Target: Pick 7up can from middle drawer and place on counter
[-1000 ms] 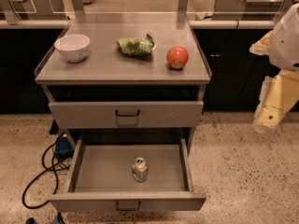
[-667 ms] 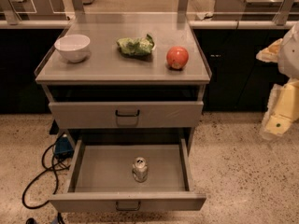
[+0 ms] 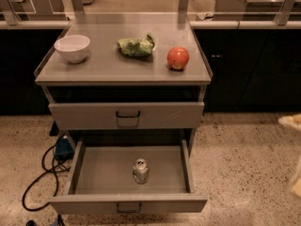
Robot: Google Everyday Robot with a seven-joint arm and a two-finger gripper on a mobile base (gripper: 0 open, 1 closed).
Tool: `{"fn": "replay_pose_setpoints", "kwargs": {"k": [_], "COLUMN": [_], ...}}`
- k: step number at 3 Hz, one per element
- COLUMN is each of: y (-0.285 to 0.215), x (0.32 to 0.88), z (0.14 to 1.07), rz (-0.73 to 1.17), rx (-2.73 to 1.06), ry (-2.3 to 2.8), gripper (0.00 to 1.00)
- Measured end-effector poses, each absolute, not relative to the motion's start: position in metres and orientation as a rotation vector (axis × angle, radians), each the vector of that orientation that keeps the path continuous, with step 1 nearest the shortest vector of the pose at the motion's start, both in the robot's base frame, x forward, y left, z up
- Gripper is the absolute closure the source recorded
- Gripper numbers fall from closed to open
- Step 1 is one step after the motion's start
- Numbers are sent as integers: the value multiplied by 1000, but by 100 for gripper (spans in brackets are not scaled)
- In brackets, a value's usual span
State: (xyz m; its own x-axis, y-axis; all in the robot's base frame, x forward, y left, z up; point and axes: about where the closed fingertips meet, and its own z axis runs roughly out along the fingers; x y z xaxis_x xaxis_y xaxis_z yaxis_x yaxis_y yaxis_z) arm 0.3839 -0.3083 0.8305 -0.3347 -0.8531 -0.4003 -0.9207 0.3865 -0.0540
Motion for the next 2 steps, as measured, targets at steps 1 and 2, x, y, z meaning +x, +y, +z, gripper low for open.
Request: {"fn": "replay_pose_setpoints", "kwargs": {"k": [1,2], "y": [-334,-317], "x": [362,352], "z": [742,647], "rz": [459,718], "rx": [-1433,-1409], "ry": [2240,2103], "gripper": [0,0]}}
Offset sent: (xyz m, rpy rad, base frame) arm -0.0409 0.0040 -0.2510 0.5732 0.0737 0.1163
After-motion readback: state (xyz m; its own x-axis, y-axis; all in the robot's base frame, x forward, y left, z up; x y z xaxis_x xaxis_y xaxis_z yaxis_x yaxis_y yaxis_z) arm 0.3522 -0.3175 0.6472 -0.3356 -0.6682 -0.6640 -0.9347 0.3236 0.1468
